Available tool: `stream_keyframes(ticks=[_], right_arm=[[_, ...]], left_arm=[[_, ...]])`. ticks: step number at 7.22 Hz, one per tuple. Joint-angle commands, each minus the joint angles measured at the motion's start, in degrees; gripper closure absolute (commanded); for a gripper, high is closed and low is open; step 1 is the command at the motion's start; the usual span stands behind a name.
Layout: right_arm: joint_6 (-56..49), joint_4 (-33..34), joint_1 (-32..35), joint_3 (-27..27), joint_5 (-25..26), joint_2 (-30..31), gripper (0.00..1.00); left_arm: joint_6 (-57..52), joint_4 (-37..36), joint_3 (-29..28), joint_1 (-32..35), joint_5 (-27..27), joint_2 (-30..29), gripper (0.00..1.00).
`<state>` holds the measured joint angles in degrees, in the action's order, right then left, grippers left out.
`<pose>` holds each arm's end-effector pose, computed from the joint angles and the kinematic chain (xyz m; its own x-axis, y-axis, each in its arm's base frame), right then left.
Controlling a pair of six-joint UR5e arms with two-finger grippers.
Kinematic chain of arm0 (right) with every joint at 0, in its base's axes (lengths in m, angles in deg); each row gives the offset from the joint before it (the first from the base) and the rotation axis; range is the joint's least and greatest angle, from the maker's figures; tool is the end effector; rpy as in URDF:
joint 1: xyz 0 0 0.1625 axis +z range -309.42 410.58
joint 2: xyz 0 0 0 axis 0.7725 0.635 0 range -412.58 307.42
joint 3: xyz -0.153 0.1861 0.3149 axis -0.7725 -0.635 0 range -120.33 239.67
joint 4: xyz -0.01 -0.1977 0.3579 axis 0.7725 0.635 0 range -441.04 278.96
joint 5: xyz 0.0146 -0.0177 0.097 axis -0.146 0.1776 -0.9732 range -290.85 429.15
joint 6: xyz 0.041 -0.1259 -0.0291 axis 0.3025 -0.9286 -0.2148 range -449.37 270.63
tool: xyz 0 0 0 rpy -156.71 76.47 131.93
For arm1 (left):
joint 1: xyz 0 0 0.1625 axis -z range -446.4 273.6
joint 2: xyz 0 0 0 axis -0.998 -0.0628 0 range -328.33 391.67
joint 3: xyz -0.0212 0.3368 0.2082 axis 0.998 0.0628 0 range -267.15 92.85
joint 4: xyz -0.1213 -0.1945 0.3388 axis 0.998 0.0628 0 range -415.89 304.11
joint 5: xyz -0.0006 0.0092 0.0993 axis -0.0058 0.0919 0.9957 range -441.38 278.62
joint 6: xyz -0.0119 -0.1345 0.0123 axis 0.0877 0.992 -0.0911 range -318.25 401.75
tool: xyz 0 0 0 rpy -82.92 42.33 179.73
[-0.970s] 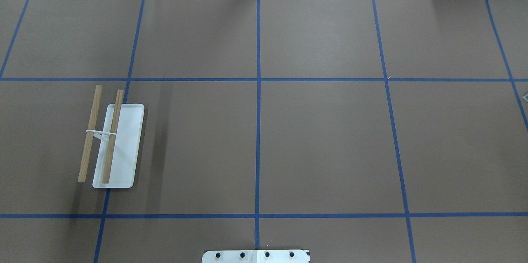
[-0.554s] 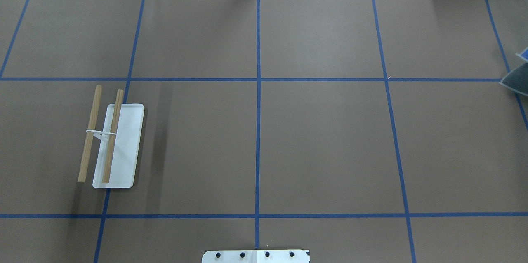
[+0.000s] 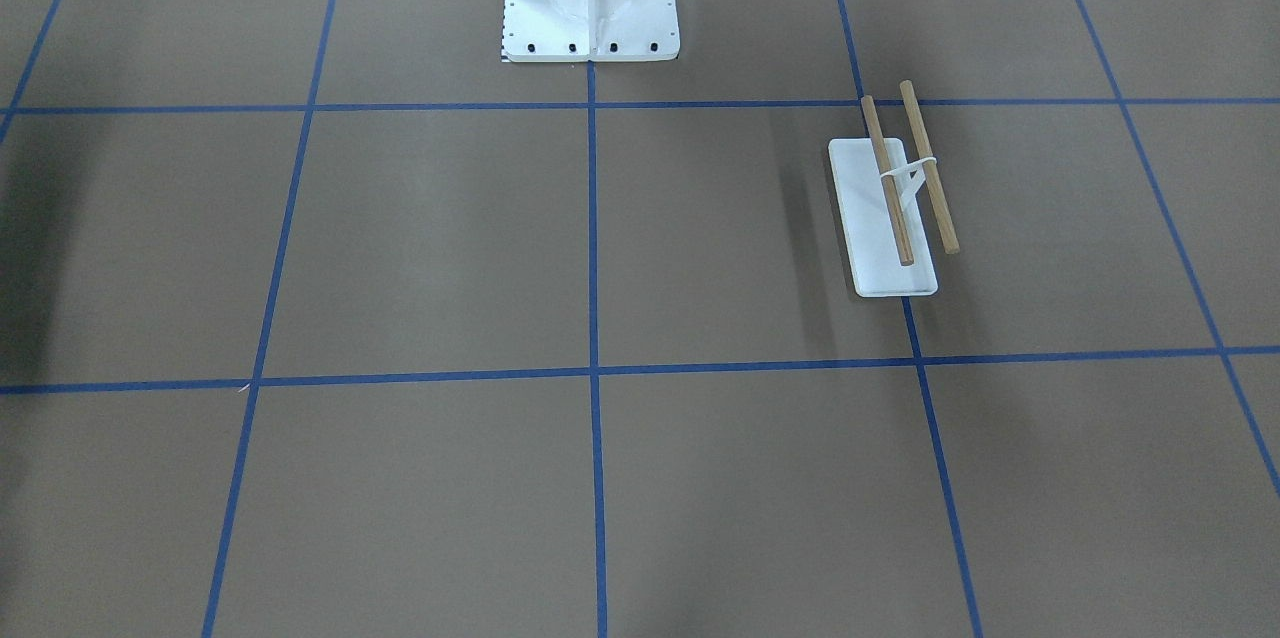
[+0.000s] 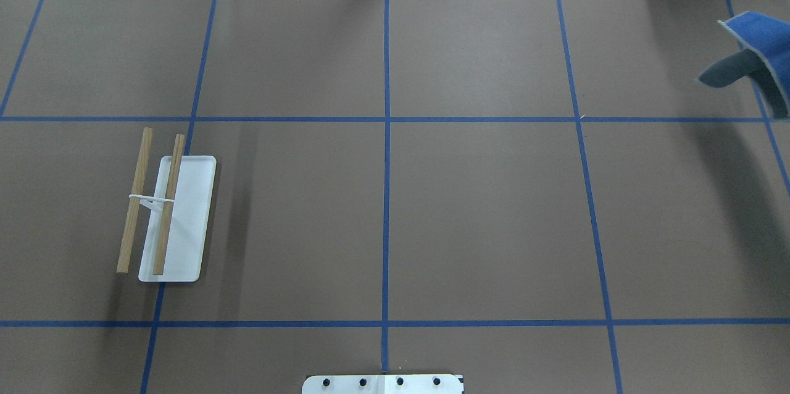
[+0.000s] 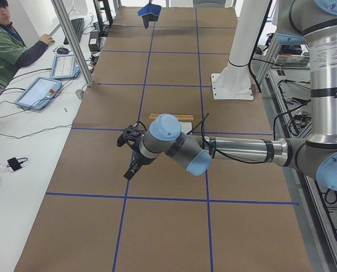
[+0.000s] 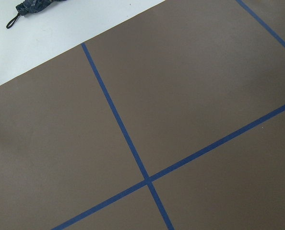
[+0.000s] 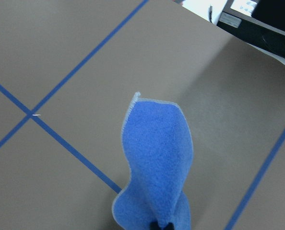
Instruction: Hang towel on rack
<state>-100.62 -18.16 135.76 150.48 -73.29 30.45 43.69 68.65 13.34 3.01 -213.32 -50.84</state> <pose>-0.0214 -0.5605 0.5145 0.5451 -0.6529 0.5260 0.1787 0.7034 0.6879 -0.0378 -0.4755 0.5546 0.7395 0.3879 -0.5502 0.0169 0.8064 0.5912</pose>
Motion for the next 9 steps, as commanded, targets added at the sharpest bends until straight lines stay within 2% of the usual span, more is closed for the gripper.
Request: stream_keyframes(ticks=[1, 3, 5, 6, 7, 8, 9], right_arm=[[12.5, 0.0, -8.0, 9.7, 0.5, -2.6, 1.0], [27.7, 0.1, -16.0, 12.2, 5.2, -9.7, 1.0], [38.2, 0.6, -24.9, 13.4, 16.0, -14.8, 1.0], [39.1, 0.7, -28.0, 13.9, 19.9, -16.0, 1.0], [39.3, 2.8, -30.9, 15.0, 22.9, -17.5, 1.0], [39.6, 9.2, -33.9, 17.9, 26.4, -20.4, 1.0], [43.2, 15.0, -37.9, 20.4, 31.3, -23.7, 1.0]], left_arm=[[10.5, -0.3, -0.1, -1.8, -3.4, -4.2, 0.01], [27.7, 0.1, 0.5, -4.4, -8.5, -8.8, 0.01], [46.1, 0.2, 0.8, -10.4, -8.9, -15.1, 0.01], [57.6, 0.2, 1.2, -13.6, -8.9, -18.4, 0.01], [69.0, 0.0, 1.7, -16.5, -8.9, -22.5, 0.01], [78.0, 0.0, 2.2, -20.3, -8.0, -25.9, 0.01], [84.8, -0.1, 2.2, -23.1, -4.9, -28.9, 0.01]])
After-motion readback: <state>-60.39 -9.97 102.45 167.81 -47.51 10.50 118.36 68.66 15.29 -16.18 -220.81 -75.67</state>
